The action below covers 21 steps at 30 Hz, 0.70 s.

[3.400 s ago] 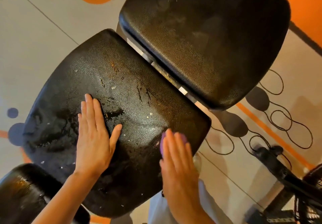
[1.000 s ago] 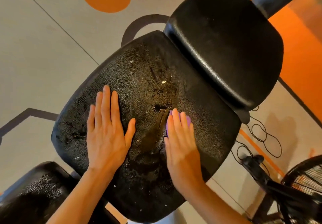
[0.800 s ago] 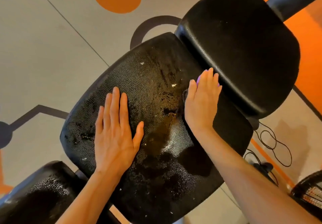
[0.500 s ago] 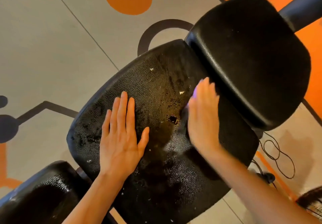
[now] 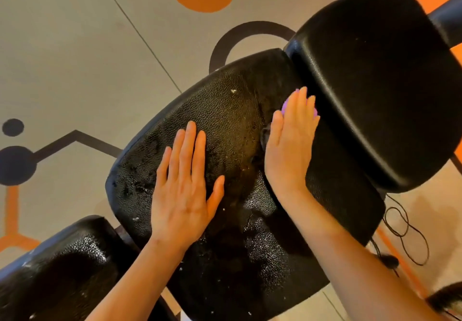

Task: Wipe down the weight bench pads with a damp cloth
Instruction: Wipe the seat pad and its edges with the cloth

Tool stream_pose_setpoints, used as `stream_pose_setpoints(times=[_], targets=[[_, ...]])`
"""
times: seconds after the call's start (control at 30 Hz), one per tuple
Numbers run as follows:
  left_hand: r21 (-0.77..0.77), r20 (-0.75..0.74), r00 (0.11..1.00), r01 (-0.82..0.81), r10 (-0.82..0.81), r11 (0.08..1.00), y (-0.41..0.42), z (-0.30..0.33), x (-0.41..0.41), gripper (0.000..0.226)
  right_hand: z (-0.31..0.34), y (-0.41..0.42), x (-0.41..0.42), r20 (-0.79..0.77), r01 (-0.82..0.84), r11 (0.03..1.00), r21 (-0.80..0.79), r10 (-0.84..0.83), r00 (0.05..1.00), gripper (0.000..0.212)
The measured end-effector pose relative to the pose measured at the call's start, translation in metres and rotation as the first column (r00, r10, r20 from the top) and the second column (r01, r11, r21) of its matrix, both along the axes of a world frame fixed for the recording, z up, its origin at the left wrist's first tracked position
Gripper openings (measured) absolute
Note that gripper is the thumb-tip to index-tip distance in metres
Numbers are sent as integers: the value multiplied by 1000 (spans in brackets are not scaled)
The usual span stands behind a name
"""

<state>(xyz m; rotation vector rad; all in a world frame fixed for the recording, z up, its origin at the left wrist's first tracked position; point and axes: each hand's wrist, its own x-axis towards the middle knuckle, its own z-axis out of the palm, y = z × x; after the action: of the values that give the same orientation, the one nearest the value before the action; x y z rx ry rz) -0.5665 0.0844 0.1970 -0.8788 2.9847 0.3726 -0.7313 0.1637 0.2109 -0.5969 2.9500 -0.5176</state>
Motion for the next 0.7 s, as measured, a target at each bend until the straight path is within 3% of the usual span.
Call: stream_pose_setpoints(times=[0.1, 0.17, 0.23, 0.3, 0.37, 0.43, 0.5, 0.53, 0.57, 0.6, 0.63, 0.67, 0.7], targets=[[2, 8, 1000, 5, -5, 1000, -1, 0, 0, 76, 7, 29, 72, -15, -407, 912, 60, 408, 913, 51], [2, 11, 1000, 7, -7, 1000, 0, 0, 0, 76, 6, 44, 58, -11, -568, 810, 145, 576, 818, 53], [-2, 11, 1000, 0, 0, 1000, 0, -2, 0, 76, 2, 23, 11, -3, -435, 889, 145, 440, 898, 53], [-11, 7, 1000, -5, 5, 1000, 0, -2, 0, 76, 1, -10, -24, -20, -116, 993, 0, 116, 993, 49], [-10, 5, 1000, -4, 4, 1000, 1, -2, 0, 76, -1, -23, -10, -49, -7, 999, -39, 5, 999, 48], [-2, 0, 1000, -2, 2, 1000, 0, -2, 0, 75, -2, -7, 28, -62, -288, 957, -39, 286, 956, 49], [0, -7, 1000, -2, 2, 1000, 0, -2, 0, 74, 4, 19, 43, -56, -614, 787, 54, 617, 785, 51], [-2, -8, 1000, 0, 0, 1000, 0, -1, 0, 74, 6, 23, 27, -68, -684, 719, 119, 694, 717, 52], [-6, -6, 1000, -1, 1, 1000, 0, -2, -1, 74, 6, 17, 3, -84, -660, 730, 174, 679, 729, 53], [-8, -2, 1000, -3, 3, 1000, 0, -2, -1, 74, 4, 3, -20, -88, -542, 823, 170, 560, 824, 52], [-9, -1, 1000, -6, 6, 1000, 0, -2, -1, 75, 5, -13, -39, -90, -365, 927, 88, 372, 924, 50], [-8, -1, 1000, -8, 8, 1000, 0, -2, -1, 75, 6, -27, -46, -72, -205, 979, 20, 206, 976, 48], [-5, -1, 1000, -7, 7, 1000, 0, -2, -1, 75, 6, -33, -37, -76, -153, 988, -15, 151, 986, 47]])
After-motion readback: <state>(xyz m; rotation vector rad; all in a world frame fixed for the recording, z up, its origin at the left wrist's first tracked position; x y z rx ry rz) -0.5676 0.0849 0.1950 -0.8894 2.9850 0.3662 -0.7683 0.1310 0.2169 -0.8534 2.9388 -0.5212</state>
